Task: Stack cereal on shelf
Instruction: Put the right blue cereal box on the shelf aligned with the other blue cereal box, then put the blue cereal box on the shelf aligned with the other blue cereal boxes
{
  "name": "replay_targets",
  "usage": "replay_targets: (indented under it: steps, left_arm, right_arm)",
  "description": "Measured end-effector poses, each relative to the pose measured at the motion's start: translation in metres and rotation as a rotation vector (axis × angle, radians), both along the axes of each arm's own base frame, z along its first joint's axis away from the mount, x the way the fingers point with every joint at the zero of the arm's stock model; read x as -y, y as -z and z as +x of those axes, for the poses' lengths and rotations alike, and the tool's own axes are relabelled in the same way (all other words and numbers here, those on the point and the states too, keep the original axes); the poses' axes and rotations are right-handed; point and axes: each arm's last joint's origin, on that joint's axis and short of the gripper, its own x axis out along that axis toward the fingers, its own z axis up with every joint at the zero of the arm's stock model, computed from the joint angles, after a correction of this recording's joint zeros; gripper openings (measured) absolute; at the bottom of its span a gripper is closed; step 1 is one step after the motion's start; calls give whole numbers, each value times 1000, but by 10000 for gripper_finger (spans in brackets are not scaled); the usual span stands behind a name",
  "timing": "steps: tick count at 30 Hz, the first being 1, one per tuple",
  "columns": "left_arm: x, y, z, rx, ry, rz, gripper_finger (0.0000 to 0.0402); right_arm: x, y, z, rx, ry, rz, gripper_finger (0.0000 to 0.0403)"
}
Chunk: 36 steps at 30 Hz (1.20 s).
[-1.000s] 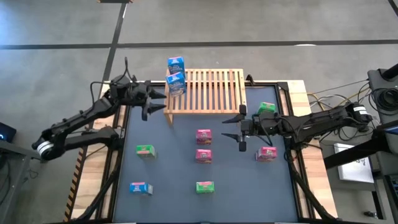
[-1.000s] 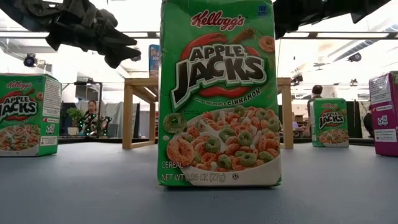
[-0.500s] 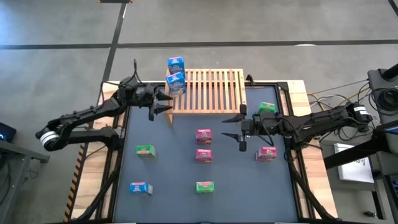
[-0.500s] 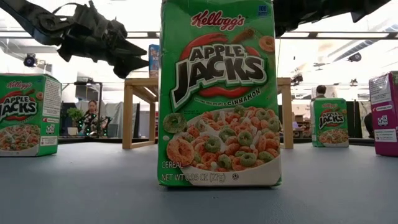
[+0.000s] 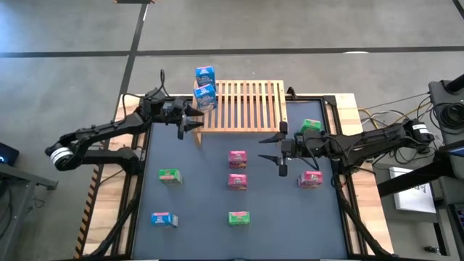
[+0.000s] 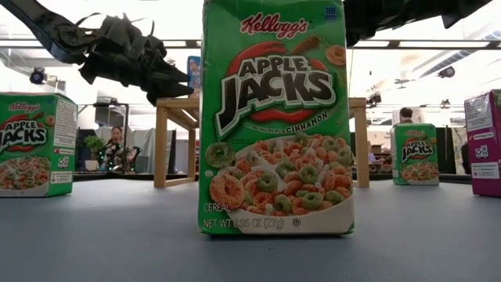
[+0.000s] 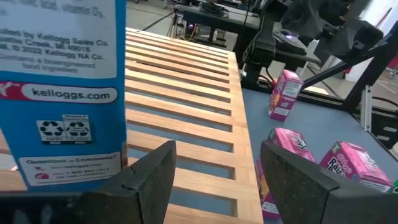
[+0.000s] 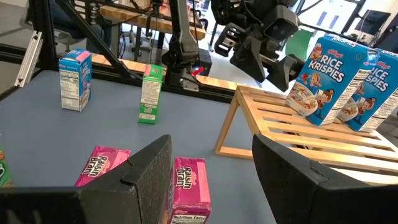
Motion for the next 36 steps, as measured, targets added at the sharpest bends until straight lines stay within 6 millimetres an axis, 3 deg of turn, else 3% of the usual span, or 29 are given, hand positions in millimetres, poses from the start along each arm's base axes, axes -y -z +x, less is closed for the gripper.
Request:
replay_targets:
  steps: [29, 36]
  left_arm:
    - [-5, -1, -5, -31, -122, 45, 217]
    - [4, -2, -13, -86, -95, 22, 217]
  right_arm:
    - [0, 1, 0, -12, 1, 7, 214]
    - [0, 3, 0, -27, 2, 13, 215]
